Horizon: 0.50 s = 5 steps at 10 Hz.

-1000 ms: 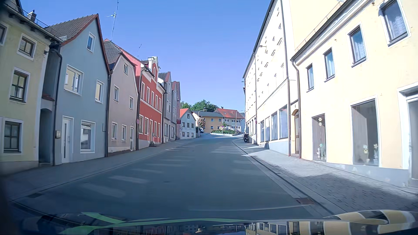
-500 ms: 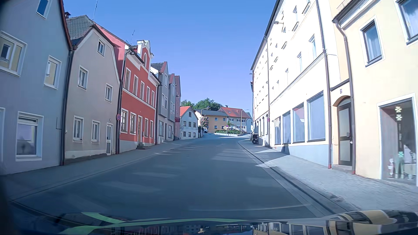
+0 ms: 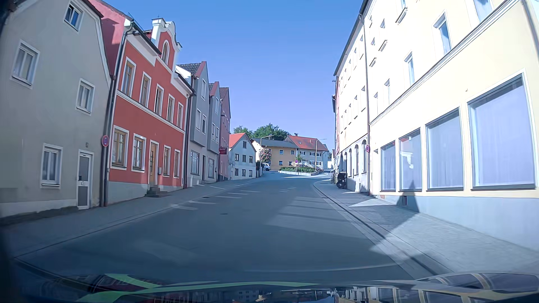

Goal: Follow the waypoints while adhering to traffic rules and regulations

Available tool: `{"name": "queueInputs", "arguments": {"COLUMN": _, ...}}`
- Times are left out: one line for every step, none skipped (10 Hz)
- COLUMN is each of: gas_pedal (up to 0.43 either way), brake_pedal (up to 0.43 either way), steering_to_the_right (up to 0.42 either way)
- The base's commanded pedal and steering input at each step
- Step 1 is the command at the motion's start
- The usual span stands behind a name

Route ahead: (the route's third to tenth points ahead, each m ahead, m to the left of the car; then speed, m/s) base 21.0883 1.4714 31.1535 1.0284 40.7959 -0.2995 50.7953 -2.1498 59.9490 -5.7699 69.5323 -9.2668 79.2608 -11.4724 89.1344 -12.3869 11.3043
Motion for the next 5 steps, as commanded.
{"name": "queueInputs", "arguments": {"gas_pedal": 0.228, "brake_pedal": 0.000, "steering_to_the_right": -0.001}}
{"name": "queueInputs", "arguments": {"gas_pedal": 0.228, "brake_pedal": 0.000, "steering_to_the_right": -0.001}}
{"name": "queueInputs", "arguments": {"gas_pedal": 0.228, "brake_pedal": 0.000, "steering_to_the_right": 0.000}}
{"name": "queueInputs", "arguments": {"gas_pedal": 0.220, "brake_pedal": 0.000, "steering_to_the_right": 0.000}}
{"name": "queueInputs", "arguments": {"gas_pedal": 0.220, "brake_pedal": 0.000, "steering_to_the_right": 0.000}}
